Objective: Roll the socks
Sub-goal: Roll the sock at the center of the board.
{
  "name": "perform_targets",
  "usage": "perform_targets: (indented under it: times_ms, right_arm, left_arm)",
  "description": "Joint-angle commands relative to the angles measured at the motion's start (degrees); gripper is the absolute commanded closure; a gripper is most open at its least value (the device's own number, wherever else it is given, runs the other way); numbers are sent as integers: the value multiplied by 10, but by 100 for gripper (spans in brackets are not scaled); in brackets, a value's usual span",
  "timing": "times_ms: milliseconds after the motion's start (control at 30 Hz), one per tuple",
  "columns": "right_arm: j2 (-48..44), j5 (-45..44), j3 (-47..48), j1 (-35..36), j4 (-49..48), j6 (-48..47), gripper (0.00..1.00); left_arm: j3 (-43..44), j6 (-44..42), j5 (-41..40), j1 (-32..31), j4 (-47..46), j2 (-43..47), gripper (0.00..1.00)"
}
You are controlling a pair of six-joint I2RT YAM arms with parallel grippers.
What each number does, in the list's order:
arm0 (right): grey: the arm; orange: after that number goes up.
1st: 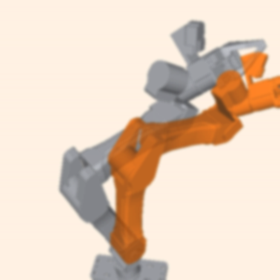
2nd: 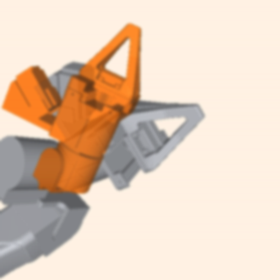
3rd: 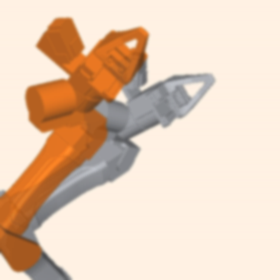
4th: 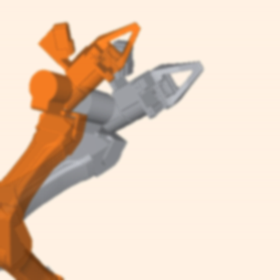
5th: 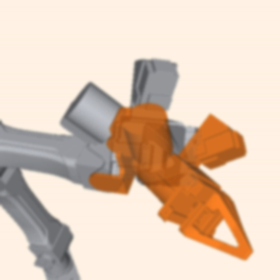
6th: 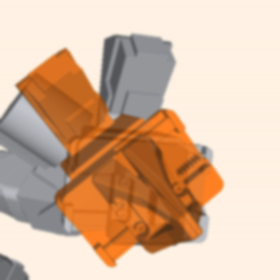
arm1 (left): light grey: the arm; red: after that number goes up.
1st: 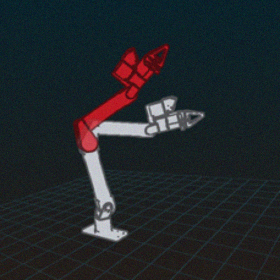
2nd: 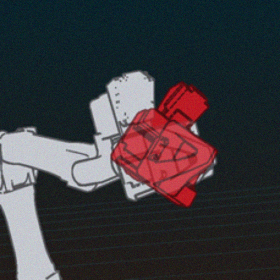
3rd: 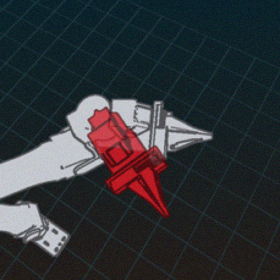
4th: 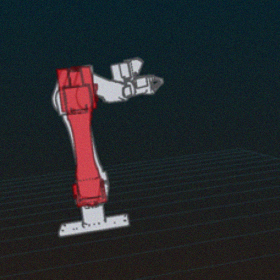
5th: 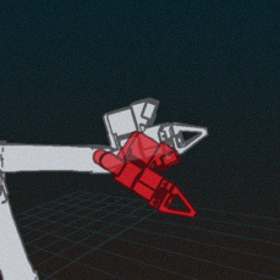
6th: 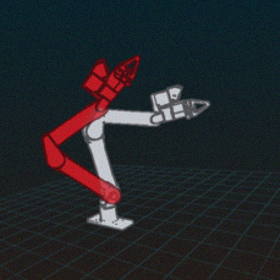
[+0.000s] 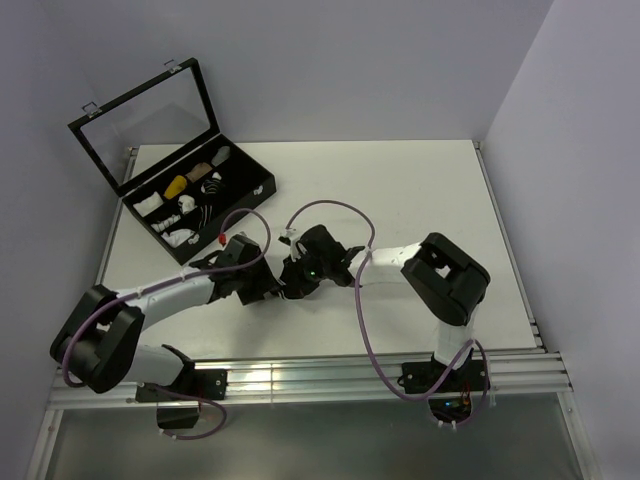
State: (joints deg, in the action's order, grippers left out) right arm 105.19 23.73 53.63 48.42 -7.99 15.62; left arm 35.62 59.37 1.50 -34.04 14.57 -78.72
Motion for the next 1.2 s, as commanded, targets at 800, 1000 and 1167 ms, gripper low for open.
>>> perform_targets:
  times_ms: [800,1000,1167]
  right_arm:
    - [21,6,17,-18,25,-1,85]
    - [20,5,16,-19,25,0,85]
    - [20,4,16,-20,24,0,85]
  left_arm:
    - [-116,-54,-11,2,-147,144,27]
    - [-116,-41,-12,2,-129,115,34]
    - [-107,-40,-12,2,-132,87,40]
